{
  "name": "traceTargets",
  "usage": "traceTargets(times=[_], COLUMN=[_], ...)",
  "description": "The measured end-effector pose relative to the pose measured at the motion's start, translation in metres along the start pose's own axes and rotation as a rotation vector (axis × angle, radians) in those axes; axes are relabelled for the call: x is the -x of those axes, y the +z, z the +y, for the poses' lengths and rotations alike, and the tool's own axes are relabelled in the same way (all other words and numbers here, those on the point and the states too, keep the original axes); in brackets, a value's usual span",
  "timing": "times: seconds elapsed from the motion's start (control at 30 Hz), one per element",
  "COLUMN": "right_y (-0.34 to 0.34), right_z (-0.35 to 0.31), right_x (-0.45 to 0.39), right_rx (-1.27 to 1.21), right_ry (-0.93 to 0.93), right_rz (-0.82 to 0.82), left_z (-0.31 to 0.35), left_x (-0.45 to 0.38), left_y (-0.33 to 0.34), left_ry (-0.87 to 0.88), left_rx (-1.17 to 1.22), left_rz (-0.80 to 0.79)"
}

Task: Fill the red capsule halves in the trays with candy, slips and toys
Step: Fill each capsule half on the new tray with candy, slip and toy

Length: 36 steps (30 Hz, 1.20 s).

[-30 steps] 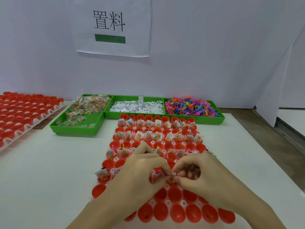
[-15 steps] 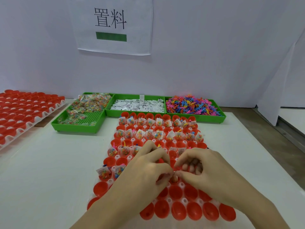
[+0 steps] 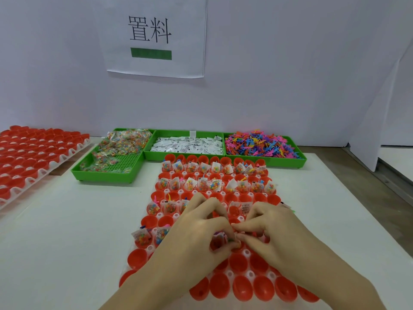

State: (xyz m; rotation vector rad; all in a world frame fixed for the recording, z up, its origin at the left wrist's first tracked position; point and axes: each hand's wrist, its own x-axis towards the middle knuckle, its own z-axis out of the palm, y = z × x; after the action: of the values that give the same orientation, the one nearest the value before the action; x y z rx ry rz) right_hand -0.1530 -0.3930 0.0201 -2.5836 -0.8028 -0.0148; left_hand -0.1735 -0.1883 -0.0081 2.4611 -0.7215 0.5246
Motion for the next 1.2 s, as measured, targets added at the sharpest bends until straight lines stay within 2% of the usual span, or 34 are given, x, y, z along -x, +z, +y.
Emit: traceTargets(times=[0.23, 0.4, 0.5, 0.6, 0.77, 0.9, 1.03, 1.2], right_y=[-0.008, -0.005, -0.002, -0.001, -0.002, -0.005, -0.004, -0.003], right_z=[0.007, 0.013, 0.014, 0.017, 0.019, 0.018, 0.018, 0.021], right_x=[0.005, 0.000, -0.003, -0.005, -0.007, -0.008, -0.007, -0.009], right_rx=[-0.191, -0.220, -0.236, -0.260, -0.318, -0.340, -0.338, -0.332], right_ry=[0.024, 0.045, 0.032, 0.033, 0.029, 0.011, 0.006, 0.018], right_rz=[0.195, 0.256, 0.280, 0.307, 0.371, 0.400, 0.404, 0.410], left_z=[0.001, 0.002, 0.000, -0.007, -0.046, -0.105, -0.164, -0.210], left_x=[0.000, 0.000, -0.003, -0.009, -0.020, -0.034, -0.049, -0.052], left_y=[0.002, -0.005, -0.011, -0.024, -0.054, -0.075, -0.091, -0.101], left_ry=[0.013, 0.110, 0.088, -0.006, -0.298, -0.504, -0.651, -0.619], left_rx=[-0.037, -0.053, 0.012, 0.082, 0.224, 0.037, -0.237, -0.427], left_rz=[0.016, 0.010, 0.046, 0.138, 0.304, 0.343, 0.203, -0.053])
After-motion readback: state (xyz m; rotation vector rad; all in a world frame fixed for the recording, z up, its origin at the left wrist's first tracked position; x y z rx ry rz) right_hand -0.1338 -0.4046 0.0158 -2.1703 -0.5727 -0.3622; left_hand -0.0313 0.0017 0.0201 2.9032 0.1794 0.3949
